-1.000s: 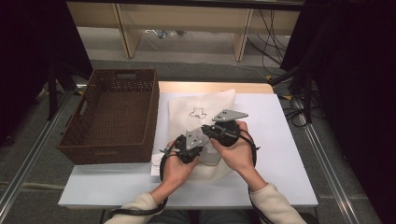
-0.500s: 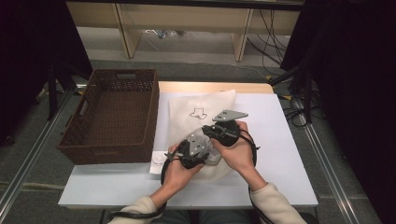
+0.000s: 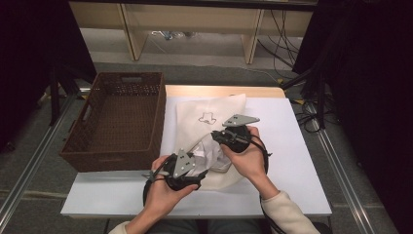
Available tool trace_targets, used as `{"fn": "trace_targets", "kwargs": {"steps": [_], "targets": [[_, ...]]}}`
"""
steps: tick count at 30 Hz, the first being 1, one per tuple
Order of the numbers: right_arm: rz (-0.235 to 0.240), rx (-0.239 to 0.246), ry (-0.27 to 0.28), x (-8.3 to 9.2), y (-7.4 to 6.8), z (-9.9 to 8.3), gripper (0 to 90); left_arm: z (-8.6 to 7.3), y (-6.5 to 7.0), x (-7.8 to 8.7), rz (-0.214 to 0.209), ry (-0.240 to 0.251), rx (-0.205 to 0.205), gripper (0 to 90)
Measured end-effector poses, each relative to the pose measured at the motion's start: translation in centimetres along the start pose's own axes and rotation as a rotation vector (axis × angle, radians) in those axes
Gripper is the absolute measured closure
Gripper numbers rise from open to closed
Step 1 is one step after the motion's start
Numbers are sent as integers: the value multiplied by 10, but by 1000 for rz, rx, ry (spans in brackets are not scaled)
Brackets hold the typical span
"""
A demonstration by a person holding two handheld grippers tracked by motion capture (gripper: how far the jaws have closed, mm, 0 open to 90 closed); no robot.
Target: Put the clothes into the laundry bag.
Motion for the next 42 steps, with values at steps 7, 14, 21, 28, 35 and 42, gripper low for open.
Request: {"fn": "trace_targets", "kwargs": {"steps": [7, 14, 21, 28, 35, 42], "targets": [[0, 2, 0, 0, 0, 0, 884, -17, -17, 17, 42, -68, 0, 282], [1, 0, -1, 0, 0, 0, 884, -32, -28, 16, 70, -123, -4, 263], [1, 4, -2, -1, -1, 0, 884, -50, -38, 5, 78, -205, -13, 253], [1, 4, -2, -2, -1, 0, 884, -61, -36, -3, 67, -268, -18, 314], [1, -1, -3, -2, -1, 0, 884, -68, -34, -8, 60, -291, -5, 497], [2, 11, 0, -2, 0, 0, 884, -62, -33, -3, 61, -264, -3, 651]]}}
Point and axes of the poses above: each handheld gripper's, and its own axes: x roughly backward along the jaws, z roughly out of its top, y roughly to its right, the point moved 4 cm from there along -x, roughly forward along the jaws, and after that the axes turned 1 degree about -z, right-handed, at the moved point
